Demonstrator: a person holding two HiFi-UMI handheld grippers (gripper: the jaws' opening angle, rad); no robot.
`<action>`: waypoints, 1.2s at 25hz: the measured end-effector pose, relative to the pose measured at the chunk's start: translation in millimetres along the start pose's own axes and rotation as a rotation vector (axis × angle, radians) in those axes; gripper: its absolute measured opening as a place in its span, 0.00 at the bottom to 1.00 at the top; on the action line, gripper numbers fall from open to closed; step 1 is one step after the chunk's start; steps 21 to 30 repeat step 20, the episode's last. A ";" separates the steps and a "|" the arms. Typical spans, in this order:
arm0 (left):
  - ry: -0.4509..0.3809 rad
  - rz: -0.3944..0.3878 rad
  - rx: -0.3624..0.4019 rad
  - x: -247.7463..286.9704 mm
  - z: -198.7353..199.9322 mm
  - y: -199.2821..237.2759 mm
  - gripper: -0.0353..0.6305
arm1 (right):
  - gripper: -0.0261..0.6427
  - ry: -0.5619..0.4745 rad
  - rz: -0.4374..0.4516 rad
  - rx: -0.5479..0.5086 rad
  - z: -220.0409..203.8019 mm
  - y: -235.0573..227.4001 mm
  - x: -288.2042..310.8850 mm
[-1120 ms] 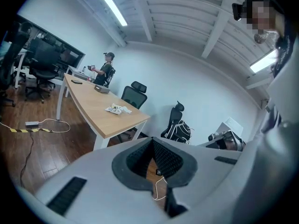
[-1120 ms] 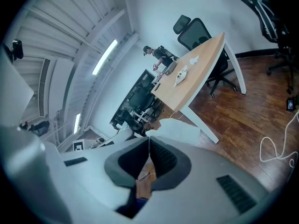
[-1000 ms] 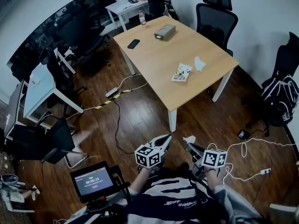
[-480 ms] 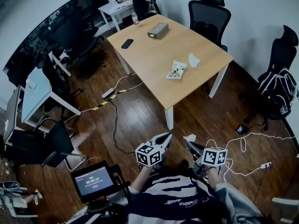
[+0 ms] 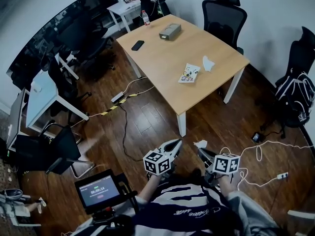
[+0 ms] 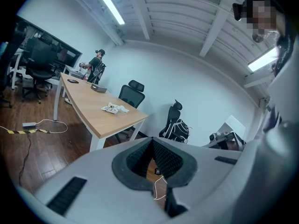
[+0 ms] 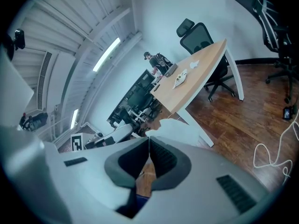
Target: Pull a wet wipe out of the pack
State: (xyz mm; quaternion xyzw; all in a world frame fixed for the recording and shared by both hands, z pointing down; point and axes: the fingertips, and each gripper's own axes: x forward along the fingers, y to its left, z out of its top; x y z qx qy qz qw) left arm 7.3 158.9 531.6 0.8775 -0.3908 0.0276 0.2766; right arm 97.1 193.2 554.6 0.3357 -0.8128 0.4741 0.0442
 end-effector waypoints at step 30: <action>0.022 -0.029 0.001 10.7 -5.2 -10.3 0.06 | 0.05 0.001 -0.010 0.013 -0.8 -5.8 -6.9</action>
